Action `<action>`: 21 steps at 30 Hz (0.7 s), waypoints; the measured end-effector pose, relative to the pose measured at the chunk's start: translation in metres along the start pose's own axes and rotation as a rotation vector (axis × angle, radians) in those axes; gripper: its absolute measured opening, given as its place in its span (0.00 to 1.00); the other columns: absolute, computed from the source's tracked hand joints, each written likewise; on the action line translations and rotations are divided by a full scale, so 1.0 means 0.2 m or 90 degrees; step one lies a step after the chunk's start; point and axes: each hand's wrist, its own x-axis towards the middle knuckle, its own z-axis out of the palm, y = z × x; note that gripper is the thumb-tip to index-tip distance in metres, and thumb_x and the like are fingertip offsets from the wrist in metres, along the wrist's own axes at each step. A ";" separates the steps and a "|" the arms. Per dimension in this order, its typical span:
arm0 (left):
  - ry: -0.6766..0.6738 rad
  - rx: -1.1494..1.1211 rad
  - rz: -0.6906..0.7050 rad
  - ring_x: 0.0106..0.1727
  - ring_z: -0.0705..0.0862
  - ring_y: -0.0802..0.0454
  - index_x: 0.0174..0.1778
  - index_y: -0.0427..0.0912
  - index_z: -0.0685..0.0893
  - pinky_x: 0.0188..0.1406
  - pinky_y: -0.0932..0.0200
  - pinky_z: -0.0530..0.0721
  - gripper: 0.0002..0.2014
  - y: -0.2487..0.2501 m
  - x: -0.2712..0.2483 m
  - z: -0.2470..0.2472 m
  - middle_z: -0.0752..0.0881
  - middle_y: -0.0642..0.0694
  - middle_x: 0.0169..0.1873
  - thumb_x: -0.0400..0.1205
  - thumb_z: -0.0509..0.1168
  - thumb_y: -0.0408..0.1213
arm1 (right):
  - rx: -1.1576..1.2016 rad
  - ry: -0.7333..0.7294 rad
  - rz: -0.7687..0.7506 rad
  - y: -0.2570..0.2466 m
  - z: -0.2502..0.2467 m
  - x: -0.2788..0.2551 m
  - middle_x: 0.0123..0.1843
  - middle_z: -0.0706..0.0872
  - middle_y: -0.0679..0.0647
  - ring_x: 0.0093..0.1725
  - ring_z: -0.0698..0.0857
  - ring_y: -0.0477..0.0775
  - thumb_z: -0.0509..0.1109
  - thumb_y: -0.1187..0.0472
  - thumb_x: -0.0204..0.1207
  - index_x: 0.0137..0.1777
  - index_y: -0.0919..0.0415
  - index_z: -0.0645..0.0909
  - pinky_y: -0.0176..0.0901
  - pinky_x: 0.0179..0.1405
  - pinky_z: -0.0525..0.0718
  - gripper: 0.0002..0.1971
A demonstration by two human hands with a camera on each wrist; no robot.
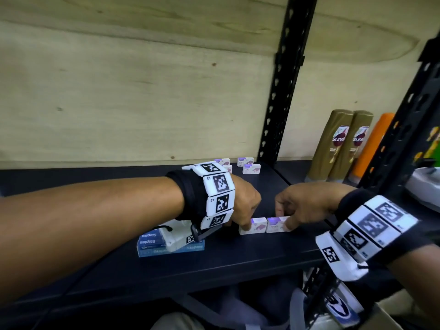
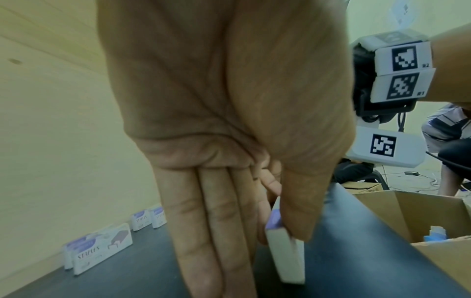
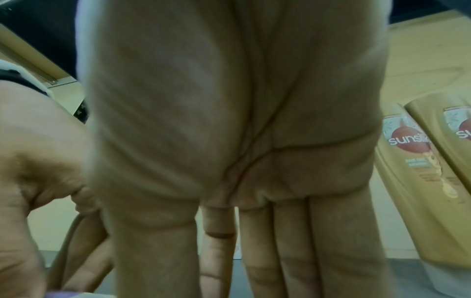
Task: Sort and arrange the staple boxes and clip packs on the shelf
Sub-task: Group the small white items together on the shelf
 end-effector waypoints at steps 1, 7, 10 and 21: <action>0.002 0.004 0.003 0.40 0.85 0.53 0.51 0.40 0.88 0.37 0.62 0.82 0.16 0.00 0.00 0.00 0.85 0.52 0.31 0.82 0.67 0.50 | -0.002 0.002 -0.003 0.00 0.00 0.00 0.43 0.85 0.39 0.47 0.84 0.44 0.77 0.53 0.75 0.55 0.47 0.83 0.38 0.43 0.78 0.10; 0.040 0.003 0.018 0.37 0.82 0.55 0.48 0.37 0.84 0.32 0.63 0.79 0.15 -0.02 0.02 0.02 0.82 0.54 0.30 0.82 0.68 0.48 | -0.002 -0.004 -0.015 0.00 0.00 0.00 0.44 0.85 0.40 0.46 0.83 0.42 0.77 0.53 0.75 0.54 0.46 0.83 0.41 0.48 0.80 0.10; 0.004 0.011 0.016 0.43 0.88 0.52 0.51 0.39 0.87 0.40 0.59 0.84 0.16 -0.02 0.01 0.01 0.86 0.53 0.31 0.82 0.66 0.50 | 0.000 -0.001 -0.017 0.00 -0.01 0.00 0.42 0.84 0.39 0.43 0.81 0.39 0.77 0.53 0.76 0.54 0.45 0.83 0.38 0.41 0.76 0.09; -0.019 -0.008 0.009 0.39 0.86 0.53 0.54 0.37 0.87 0.40 0.59 0.83 0.18 -0.01 -0.01 -0.01 0.86 0.51 0.31 0.83 0.66 0.50 | 0.002 0.018 -0.020 0.00 0.01 -0.02 0.48 0.86 0.41 0.51 0.84 0.45 0.77 0.51 0.75 0.52 0.42 0.81 0.48 0.57 0.83 0.09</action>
